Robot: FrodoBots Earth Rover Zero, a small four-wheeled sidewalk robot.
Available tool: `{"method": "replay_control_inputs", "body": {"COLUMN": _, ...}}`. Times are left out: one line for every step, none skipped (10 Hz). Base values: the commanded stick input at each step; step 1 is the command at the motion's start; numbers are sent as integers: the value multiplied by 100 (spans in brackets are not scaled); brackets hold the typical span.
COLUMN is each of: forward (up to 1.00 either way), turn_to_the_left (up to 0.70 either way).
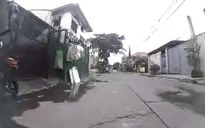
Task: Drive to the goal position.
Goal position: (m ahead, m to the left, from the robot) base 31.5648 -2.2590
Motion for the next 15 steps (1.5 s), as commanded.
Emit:
{"method": "replay_control_inputs", "body": {"forward": 100, "turn_to_the_left": 0}}
{"method": "replay_control_inputs", "body": {"forward": 100, "turn_to_the_left": 0}}
{"method": "replay_control_inputs", "body": {"forward": 100, "turn_to_the_left": 0}}
{"method": "replay_control_inputs", "body": {"forward": 100, "turn_to_the_left": 0}}
{"method": "replay_control_inputs", "body": {"forward": 100, "turn_to_the_left": 0}}
{"method": "replay_control_inputs", "body": {"forward": 100, "turn_to_the_left": 0}}
{"method": "replay_control_inputs", "body": {"forward": 100, "turn_to_the_left": 0}}
{"method": "replay_control_inputs", "body": {"forward": 100, "turn_to_the_left": 0}}
{"method": "replay_control_inputs", "body": {"forward": 100, "turn_to_the_left": 0}}
{"method": "replay_control_inputs", "body": {"forward": 100, "turn_to_the_left": 0}}
{"method": "replay_control_inputs", "body": {"forward": 100, "turn_to_the_left": 0}}
{"method": "replay_control_inputs", "body": {"forward": 100, "turn_to_the_left": -18}}
{"method": "replay_control_inputs", "body": {"forward": 100, "turn_to_the_left": -40}}
{"method": "replay_control_inputs", "body": {"forward": 100, "turn_to_the_left": -40}}
{"method": "replay_control_inputs", "body": {"forward": 100, "turn_to_the_left": -40}}
